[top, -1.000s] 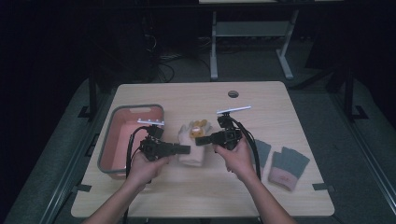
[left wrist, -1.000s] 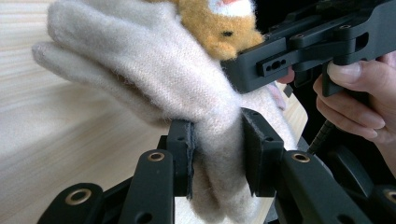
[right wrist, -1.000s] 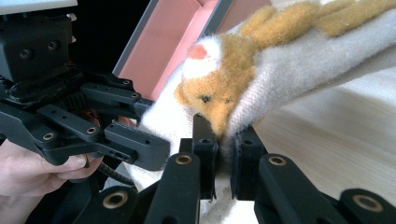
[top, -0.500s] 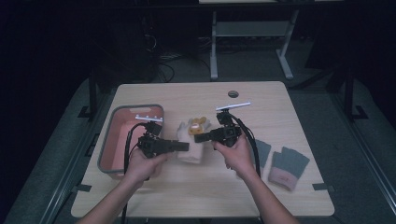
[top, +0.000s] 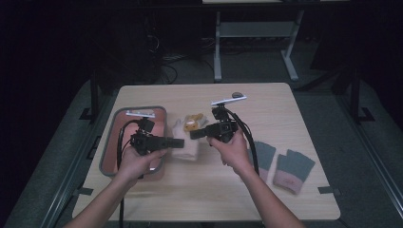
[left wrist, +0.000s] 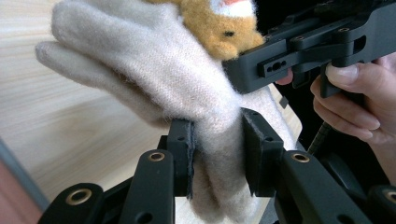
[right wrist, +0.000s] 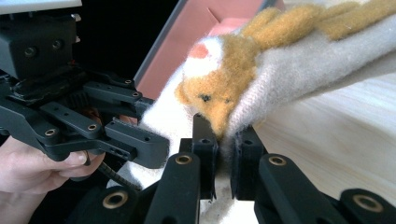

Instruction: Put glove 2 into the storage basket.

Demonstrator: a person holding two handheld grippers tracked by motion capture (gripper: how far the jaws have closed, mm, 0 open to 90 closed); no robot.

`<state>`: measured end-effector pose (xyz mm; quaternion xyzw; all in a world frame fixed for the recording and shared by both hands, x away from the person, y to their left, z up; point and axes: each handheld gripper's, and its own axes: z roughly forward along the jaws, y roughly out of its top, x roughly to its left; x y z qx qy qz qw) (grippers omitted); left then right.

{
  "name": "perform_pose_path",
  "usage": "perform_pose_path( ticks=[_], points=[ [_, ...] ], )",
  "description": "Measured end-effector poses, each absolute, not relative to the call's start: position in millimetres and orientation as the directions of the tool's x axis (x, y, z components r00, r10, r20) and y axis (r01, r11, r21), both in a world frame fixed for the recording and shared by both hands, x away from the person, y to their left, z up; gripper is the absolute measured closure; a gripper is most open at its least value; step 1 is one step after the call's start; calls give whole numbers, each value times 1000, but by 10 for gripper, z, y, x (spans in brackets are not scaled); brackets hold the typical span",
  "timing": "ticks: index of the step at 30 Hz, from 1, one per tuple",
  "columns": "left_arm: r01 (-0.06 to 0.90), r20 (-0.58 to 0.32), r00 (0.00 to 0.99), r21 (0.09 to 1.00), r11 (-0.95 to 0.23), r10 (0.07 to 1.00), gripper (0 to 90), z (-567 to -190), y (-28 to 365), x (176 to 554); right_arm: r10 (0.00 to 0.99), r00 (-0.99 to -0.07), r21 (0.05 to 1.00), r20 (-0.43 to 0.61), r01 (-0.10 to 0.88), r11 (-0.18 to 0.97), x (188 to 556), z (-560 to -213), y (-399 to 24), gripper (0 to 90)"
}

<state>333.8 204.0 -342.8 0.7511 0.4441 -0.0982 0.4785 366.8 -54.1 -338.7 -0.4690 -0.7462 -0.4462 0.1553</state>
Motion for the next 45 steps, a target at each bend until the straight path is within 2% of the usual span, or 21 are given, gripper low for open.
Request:
perform_pose_path(
  ticks=[21, 45],
  points=[
    [750, -566, 567, 656, -90, 598, 676, -3159, 2433, 3370, 519, -564, 559, 642, 808, 186, 3846, -3094, -150, 823],
    [757, -554, 511, 652, -39, 658, 674, -3098, 3028, 3298, 445, -604, 566, 661, 791, 232, 3997, -3087, 484, 823]
  ],
)
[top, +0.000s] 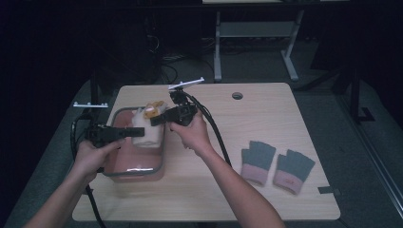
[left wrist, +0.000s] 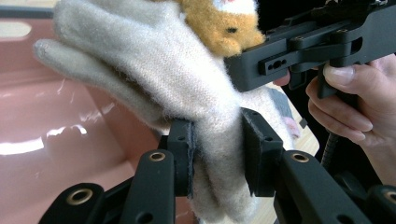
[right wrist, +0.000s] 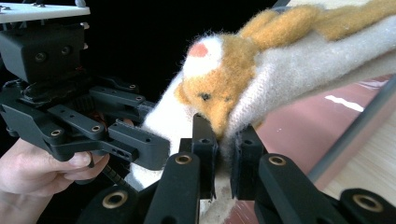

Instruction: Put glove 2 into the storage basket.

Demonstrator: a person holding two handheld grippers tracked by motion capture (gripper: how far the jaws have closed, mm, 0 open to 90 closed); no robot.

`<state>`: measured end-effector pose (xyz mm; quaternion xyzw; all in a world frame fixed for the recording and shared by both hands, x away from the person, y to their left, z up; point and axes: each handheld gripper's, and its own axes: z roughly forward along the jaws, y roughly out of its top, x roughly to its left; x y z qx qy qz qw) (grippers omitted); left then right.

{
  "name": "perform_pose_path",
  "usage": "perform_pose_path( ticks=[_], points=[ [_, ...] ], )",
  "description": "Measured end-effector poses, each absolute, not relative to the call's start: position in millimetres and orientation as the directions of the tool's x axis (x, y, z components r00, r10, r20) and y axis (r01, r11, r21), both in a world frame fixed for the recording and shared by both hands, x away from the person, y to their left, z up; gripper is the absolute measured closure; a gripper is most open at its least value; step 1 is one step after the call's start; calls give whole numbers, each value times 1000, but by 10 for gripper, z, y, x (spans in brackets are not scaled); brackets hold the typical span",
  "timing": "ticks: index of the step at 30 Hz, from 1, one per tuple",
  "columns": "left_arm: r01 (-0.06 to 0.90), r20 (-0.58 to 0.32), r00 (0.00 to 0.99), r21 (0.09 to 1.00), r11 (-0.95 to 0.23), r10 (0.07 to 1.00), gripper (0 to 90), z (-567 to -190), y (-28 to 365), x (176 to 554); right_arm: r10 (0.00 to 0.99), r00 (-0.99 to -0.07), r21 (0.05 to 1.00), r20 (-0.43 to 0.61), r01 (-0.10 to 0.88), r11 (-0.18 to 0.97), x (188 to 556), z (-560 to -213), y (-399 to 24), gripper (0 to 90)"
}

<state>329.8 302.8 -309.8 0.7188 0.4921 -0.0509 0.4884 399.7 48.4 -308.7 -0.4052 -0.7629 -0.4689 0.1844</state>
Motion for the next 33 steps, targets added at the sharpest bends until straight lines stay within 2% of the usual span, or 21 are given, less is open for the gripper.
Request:
perform_pose_path(
  ticks=[33],
  points=[
    [821, -557, 406, 570, -22, 724, 674, -3570, 3303, 3360, 432, -557, 477, 709, 830, 288, 4199, -3681, 903, 819]
  ],
)
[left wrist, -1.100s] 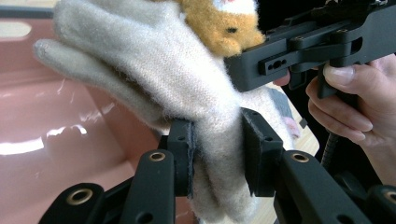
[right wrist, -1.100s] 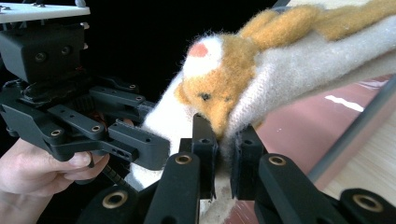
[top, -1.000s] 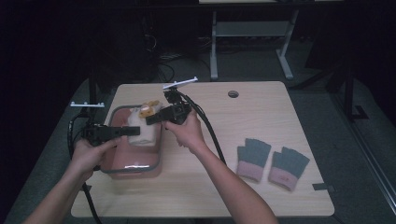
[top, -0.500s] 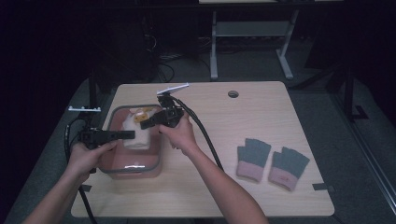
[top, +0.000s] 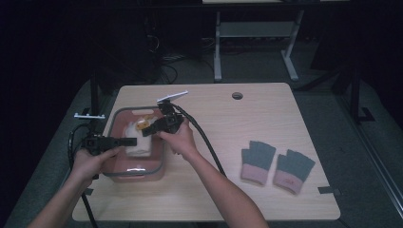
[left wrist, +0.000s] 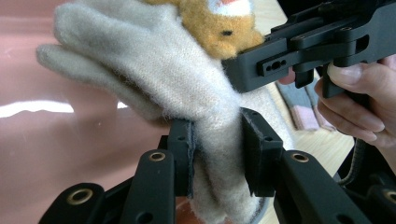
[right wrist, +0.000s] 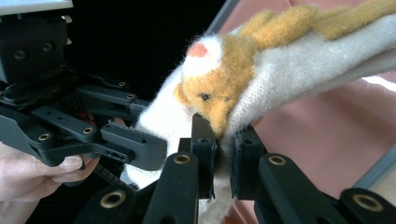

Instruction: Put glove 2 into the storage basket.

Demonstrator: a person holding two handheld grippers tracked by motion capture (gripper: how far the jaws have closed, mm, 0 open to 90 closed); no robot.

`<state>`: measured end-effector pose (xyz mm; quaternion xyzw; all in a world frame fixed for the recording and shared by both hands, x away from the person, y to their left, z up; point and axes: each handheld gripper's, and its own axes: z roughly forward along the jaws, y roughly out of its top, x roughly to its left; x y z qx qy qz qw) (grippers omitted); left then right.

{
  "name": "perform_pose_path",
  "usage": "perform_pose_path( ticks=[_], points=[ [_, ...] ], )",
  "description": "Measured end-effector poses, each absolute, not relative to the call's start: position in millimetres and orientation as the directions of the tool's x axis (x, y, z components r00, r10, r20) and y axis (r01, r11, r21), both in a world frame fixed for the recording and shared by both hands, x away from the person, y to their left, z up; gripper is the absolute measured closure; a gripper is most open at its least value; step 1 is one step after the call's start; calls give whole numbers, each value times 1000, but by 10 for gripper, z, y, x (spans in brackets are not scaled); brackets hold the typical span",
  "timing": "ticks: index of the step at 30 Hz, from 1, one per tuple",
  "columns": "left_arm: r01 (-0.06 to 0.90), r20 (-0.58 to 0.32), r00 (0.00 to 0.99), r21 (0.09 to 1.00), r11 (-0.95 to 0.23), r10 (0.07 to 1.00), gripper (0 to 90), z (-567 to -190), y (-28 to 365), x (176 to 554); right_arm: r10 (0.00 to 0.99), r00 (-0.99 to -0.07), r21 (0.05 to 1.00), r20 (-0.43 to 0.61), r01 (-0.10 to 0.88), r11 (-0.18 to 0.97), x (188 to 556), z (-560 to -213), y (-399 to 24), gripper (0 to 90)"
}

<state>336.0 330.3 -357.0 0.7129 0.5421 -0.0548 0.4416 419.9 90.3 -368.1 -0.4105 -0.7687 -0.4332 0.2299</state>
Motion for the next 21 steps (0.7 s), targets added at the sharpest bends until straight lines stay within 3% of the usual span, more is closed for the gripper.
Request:
perform_pose_path(
  ticks=[11, 21],
  points=[
    [847, -542, 380, 530, -46, 749, 674, -3732, 3275, 3404, 457, -532, 432, 713, 846, 312, 4237, -3919, 942, 815],
    [864, -462, 353, 495, -93, 814, 675, -3817, 3229, 3410, 510, -540, 400, 670, 840, 366, 4242, -3956, 955, 759]
  ],
)
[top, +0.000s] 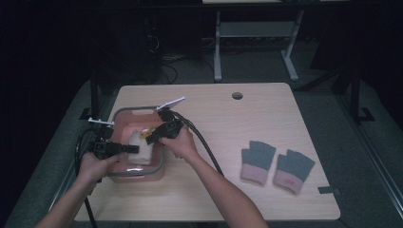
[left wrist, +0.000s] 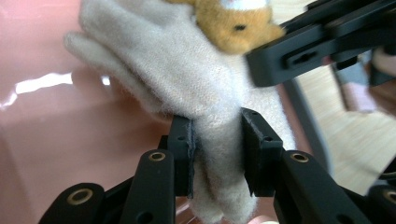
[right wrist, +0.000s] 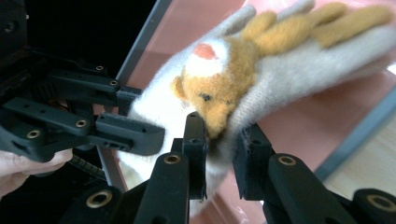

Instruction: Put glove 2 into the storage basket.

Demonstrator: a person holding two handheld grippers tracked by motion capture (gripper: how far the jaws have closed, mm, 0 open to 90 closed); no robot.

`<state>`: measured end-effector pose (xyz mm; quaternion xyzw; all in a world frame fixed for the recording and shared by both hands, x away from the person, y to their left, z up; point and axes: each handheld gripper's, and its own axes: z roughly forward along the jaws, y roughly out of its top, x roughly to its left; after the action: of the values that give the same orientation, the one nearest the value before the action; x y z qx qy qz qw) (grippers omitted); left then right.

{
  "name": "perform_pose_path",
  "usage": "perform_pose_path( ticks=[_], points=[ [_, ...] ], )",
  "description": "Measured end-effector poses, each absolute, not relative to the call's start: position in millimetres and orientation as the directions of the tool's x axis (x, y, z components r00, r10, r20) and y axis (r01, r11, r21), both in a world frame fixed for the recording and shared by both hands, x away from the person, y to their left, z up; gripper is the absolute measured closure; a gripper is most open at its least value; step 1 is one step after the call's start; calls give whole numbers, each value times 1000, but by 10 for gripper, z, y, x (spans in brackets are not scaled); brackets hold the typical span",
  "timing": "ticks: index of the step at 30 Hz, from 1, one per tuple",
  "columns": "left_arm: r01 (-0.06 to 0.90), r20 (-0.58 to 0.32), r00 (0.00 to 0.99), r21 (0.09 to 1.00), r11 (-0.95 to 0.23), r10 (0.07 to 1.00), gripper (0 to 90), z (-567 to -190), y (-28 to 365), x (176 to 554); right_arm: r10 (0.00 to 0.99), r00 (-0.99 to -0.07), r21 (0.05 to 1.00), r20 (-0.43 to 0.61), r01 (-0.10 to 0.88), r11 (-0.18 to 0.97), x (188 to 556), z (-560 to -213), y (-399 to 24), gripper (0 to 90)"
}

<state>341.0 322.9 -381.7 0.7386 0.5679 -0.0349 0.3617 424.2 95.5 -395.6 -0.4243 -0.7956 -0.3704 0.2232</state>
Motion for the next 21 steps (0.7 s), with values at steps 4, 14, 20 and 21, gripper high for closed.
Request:
perform_pose_path(
  ticks=[4, 14, 20, 21],
  points=[
    [871, -458, 340, 483, -90, 821, 679, -3845, 3233, 3407, 521, -545, 402, 658, 838, 369, 4249, -3932, 926, 746],
    [885, -395, 323, 449, -127, 860, 679, -3884, 3206, 3419, 524, -559, 408, 643, 829, 383, 4226, -3817, 821, 715],
    [896, -389, 313, 423, -133, 866, 638, -3926, 3237, 3416, 524, -563, 435, 640, 827, 357, 4233, -3720, 679, 714],
    [896, -386, 313, 424, -134, 868, 624, -3923, 3242, 3416, 524, -560, 434, 641, 828, 354, 4230, -3715, 672, 714]
  ],
)
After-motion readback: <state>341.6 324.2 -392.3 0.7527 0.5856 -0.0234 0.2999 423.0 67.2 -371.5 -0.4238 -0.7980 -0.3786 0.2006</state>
